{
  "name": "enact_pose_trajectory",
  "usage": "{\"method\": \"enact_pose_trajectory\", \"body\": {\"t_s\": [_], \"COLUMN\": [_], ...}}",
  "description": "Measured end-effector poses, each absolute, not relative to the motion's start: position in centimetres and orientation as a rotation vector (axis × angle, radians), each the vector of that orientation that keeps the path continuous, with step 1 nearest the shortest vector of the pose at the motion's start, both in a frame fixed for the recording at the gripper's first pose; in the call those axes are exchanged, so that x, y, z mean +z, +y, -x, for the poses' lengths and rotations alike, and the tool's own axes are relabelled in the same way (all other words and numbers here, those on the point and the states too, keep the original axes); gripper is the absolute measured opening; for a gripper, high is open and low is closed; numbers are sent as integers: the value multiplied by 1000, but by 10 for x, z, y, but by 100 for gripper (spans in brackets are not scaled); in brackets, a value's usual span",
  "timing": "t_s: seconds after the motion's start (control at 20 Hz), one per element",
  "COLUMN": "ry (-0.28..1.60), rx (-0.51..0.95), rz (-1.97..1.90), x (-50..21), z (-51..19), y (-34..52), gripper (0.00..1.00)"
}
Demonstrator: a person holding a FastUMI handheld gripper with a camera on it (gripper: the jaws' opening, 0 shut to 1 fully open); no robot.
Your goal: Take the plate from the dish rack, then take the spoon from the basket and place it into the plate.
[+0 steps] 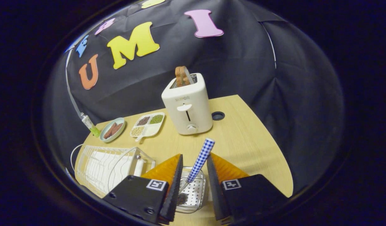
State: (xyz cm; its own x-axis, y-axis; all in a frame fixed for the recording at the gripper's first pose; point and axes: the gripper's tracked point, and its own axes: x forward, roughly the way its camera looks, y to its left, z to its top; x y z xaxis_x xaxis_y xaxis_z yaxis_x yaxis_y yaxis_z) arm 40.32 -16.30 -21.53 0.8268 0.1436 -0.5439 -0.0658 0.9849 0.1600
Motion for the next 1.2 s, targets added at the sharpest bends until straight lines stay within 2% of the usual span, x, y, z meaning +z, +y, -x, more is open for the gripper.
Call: {"method": "enact_pose_trajectory", "body": {"t_s": [0.05, 0.3, 0.55, 0.8, 1.2], "ry": [575, 542, 494, 368, 270], "rx": [121, 115, 107, 90, 65], "rz": [-137, -118, -104, -73, 24], "x": [-214, -198, -173, -132, -101], "z": [-405, -393, -372, -345, -244], "y": [-160, -163, -164, -163, -123], "gripper": [31, 19, 17, 17, 17]}}
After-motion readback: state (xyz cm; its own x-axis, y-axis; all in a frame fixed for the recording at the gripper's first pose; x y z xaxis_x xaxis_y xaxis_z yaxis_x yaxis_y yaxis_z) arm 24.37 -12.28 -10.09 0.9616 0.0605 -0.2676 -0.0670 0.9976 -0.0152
